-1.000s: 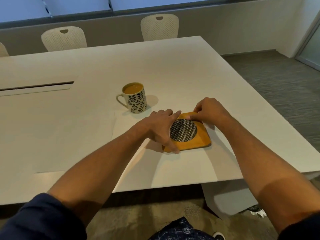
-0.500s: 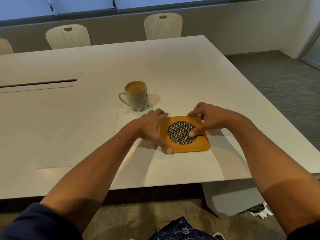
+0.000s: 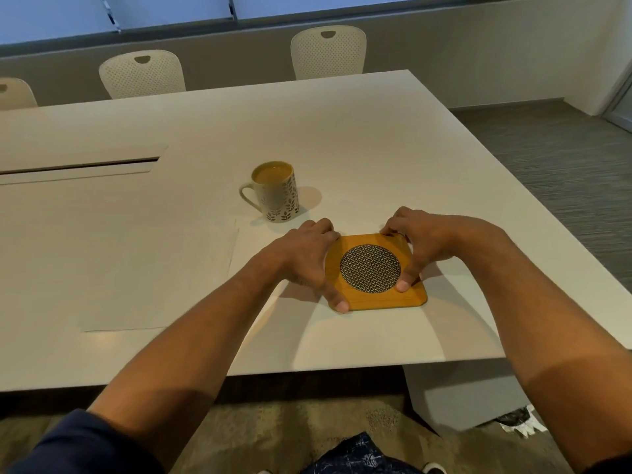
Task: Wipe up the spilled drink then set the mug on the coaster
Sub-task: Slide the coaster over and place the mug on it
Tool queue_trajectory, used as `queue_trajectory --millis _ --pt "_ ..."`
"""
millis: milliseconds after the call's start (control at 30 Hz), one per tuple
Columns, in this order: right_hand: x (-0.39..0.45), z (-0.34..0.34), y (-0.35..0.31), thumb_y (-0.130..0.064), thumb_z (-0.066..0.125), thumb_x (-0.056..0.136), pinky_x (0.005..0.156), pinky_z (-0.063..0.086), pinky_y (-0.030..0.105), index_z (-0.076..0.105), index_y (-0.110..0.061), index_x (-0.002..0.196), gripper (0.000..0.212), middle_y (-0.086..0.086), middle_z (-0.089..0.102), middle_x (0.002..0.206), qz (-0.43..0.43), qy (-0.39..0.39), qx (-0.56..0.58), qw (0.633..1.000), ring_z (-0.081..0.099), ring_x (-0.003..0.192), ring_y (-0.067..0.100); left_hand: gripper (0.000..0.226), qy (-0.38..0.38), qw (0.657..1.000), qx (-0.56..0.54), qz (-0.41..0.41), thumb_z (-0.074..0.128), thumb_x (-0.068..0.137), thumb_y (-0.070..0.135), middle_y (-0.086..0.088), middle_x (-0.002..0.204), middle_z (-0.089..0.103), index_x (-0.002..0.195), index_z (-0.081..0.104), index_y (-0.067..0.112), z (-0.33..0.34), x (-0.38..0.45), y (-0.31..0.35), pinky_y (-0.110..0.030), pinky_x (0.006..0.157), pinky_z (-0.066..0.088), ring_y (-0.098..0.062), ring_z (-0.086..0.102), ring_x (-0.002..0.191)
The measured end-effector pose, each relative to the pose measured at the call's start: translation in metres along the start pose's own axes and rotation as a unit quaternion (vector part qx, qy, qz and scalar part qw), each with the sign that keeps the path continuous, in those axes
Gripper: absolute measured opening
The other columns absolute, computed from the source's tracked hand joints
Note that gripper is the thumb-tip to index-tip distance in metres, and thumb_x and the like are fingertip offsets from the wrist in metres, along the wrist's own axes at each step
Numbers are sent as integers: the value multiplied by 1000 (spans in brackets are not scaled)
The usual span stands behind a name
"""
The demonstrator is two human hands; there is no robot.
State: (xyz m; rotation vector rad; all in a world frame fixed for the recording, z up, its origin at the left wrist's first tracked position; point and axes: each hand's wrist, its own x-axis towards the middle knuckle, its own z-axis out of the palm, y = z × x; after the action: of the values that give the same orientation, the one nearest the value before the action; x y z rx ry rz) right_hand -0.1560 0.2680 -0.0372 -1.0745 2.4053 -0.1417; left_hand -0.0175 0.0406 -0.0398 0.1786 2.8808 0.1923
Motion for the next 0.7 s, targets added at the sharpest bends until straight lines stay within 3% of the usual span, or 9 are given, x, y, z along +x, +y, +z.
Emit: queue_trajectory --millis 400,700 --pt "3 -7 -17 -51 100 41 99 51 45 43 -27 140 117 -5 38 135 52 -23 -10 998 45 122 23 141 -13 999 52 -1 63 29 98 4 128 43 143 42 17 -6 3 6 -44 97 50 -18 42 112" --pt "5 -12 -31 -52 100 41 97 51 46 43 -29 136 114 -4 40 136 90 -34 -55 994 47 116 23 133 -48 995 92 -9 71 33 93 2 123 43 140 44 19 -12 12 13 -43 93 52 -18 43 108"
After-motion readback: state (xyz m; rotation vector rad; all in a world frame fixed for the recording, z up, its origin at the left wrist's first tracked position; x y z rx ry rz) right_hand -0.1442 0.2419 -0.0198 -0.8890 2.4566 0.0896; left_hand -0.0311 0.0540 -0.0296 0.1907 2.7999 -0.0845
